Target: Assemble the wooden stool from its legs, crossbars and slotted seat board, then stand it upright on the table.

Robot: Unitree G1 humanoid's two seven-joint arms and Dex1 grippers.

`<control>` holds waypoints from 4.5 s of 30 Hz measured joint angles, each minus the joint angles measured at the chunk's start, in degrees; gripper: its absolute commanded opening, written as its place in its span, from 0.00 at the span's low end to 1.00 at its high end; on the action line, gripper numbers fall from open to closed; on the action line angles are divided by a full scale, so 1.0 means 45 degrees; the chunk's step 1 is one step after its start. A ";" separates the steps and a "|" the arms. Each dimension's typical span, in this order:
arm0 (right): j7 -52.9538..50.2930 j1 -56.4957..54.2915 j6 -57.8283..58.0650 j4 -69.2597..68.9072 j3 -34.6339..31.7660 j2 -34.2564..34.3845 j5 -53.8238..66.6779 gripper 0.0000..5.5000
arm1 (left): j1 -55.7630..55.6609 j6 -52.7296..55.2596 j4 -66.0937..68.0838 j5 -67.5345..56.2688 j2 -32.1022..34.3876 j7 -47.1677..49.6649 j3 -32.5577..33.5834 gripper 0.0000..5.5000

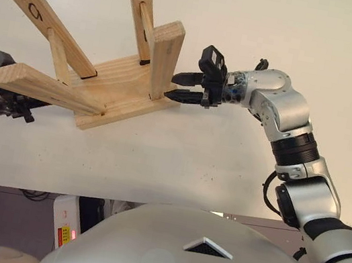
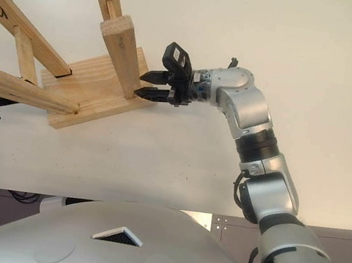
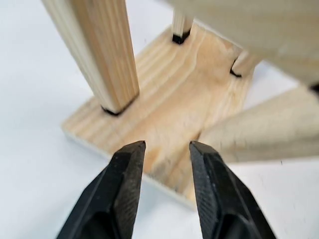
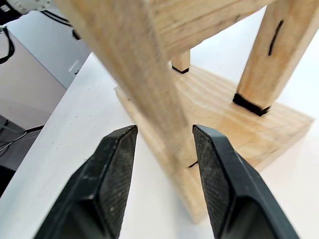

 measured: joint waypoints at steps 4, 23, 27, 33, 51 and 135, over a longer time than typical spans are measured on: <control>0.0294 -0.0111 0.0132 -0.0114 -0.0292 0.0021 0.0362 0.37 | 0.0533 -0.0008 -0.0081 0.0172 0.0102 -0.0356 -0.0052 0.30; 0.1045 0.0224 0.0701 -0.0737 0.0023 -0.0133 0.0451 0.14 | 0.0679 0.0676 -0.1442 -0.0346 -0.0195 -0.0419 -0.0240 0.38; 0.1047 0.0235 0.0703 -0.0748 0.0011 -0.0140 0.0447 0.14 | 0.0724 0.0898 -0.1521 -0.0349 -0.0328 -0.0300 -0.0096 0.47; 0.0940 0.0222 0.0706 -0.0440 -0.0007 -0.0172 0.0000 0.01 | 0.1355 0.1383 -0.2331 -0.0722 -0.0497 -0.0469 0.0175 0.50; 0.1012 0.0222 0.0530 -0.0180 0.0409 -0.0059 -0.0229 0.04 | 0.0643 0.0900 -0.3305 -0.1862 -0.1313 0.0061 0.0227 0.35; -0.0352 0.2323 0.5443 -0.2928 -0.5399 -0.2952 0.4976 0.83 | -0.2053 -0.1147 0.0558 -0.1324 -0.1501 -0.0132 -0.0148 0.56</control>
